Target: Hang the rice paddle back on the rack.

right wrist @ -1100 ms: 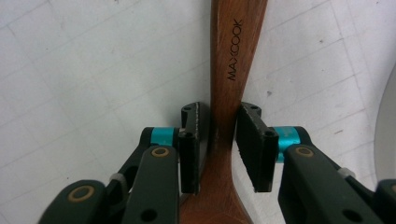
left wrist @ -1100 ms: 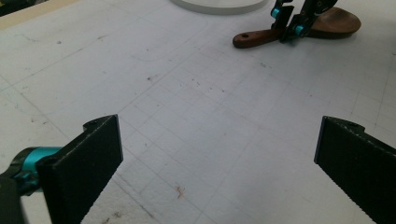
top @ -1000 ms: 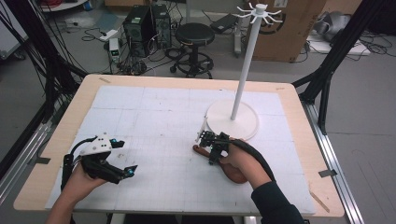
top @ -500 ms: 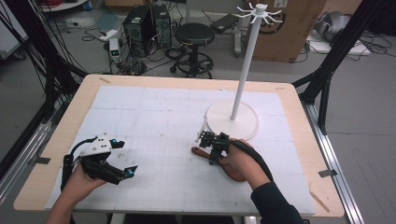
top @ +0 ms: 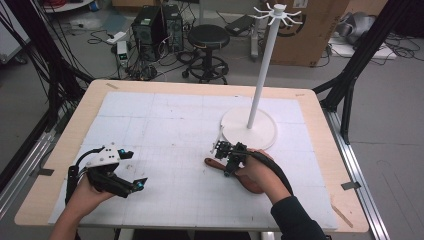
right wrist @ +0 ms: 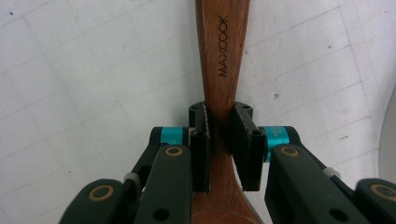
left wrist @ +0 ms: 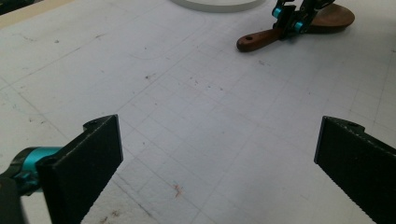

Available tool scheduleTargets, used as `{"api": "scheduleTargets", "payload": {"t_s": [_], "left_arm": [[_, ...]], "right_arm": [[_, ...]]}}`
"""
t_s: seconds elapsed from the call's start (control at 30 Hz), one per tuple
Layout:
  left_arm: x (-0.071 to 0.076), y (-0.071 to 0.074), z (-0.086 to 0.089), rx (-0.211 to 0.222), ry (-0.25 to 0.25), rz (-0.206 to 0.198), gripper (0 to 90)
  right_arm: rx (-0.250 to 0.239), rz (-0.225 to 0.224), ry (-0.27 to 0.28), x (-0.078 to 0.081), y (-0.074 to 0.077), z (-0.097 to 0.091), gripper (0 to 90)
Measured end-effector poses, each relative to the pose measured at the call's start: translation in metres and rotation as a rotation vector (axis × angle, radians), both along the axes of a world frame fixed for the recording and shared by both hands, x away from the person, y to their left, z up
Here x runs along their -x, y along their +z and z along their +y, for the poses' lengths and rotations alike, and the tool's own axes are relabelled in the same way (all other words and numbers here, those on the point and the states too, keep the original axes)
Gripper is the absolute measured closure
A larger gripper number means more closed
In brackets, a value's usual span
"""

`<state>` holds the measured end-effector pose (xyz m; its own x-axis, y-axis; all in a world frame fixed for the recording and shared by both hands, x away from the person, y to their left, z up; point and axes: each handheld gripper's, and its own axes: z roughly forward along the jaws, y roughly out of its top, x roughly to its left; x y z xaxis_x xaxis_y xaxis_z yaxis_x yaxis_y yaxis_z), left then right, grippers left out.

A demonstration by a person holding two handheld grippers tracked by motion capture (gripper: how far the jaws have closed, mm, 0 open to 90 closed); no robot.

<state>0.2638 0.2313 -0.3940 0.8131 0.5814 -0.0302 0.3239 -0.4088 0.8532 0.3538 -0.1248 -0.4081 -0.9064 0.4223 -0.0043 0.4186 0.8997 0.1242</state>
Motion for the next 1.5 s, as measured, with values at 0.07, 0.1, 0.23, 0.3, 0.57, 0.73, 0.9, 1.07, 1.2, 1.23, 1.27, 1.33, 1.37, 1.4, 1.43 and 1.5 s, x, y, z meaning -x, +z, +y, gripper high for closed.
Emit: {"api": "scheduleTargets", "payload": {"t_s": [0.07,0.1,0.23,0.3,0.57,0.73,0.9,1.07,1.2,1.23,1.27,1.33,1.37,1.4,1.43,1.5], "left_arm": [[0.000,0.000,0.000,-0.002,0.000,0.001,1.7],[0.000,0.000,0.000,-0.004,0.002,0.000,1.7],[-0.001,0.000,0.000,-0.004,0.000,0.000,1.7],[0.000,-0.001,0.000,-0.003,0.002,0.001,1.7],[0.000,0.000,-0.001,-0.005,0.003,0.000,1.7],[0.000,-0.001,-0.001,-0.006,0.001,0.000,1.7],[0.000,-0.001,-0.003,-0.008,-0.002,0.003,1.7],[0.000,-0.001,-0.003,-0.008,0.002,0.001,1.7],[0.000,-0.002,-0.003,-0.011,0.002,0.000,1.7],[0.000,-0.002,-0.003,-0.011,0.003,0.002,1.7],[0.000,-0.002,-0.003,-0.011,0.001,0.002,1.7],[0.000,-0.002,-0.003,-0.013,0.002,0.003,1.7],[0.000,-0.002,-0.004,-0.013,0.002,0.004,1.7],[0.000,-0.002,-0.004,-0.014,0.000,0.005,1.7],[0.000,-0.003,-0.004,-0.016,-0.001,0.005,1.7],[0.000,-0.003,-0.005,-0.019,-0.003,0.007,1.7]], "right_arm": [[-0.014,0.011,-0.003,0.000,0.000,-0.002,78.2],[-0.027,0.009,0.009,-0.001,0.000,-0.004,78.3],[-0.064,0.009,-0.003,-0.002,0.004,-0.010,78.3],[-0.079,-0.001,0.000,-0.002,0.007,-0.012,78.2],[-0.162,-0.019,-0.008,0.002,0.019,-0.026,78.3],[-0.206,-0.041,0.013,0.010,0.028,-0.035,78.2],[-0.234,-0.052,0.012,0.014,0.036,-0.044,78.3],[-0.262,-0.077,0.000,0.018,0.045,-0.053,78.3],[-0.295,-0.083,0.014,0.020,0.048,-0.061,78.3],[-0.305,-0.082,0.010,0.020,0.049,-0.064,78.3],[-0.316,-0.074,0.016,0.020,0.050,-0.066,78.3],[-0.332,-0.077,0.009,0.021,0.052,-0.070,78.3],[-0.336,-0.083,0.003,0.021,0.053,-0.072,78.3],[-0.345,-0.095,-0.001,0.021,0.054,-0.075,78.3],[-0.358,-0.097,-0.012,0.022,0.056,-0.078,78.3],[-0.372,-0.103,-0.016,0.022,0.058,-0.082,78.3]]}}
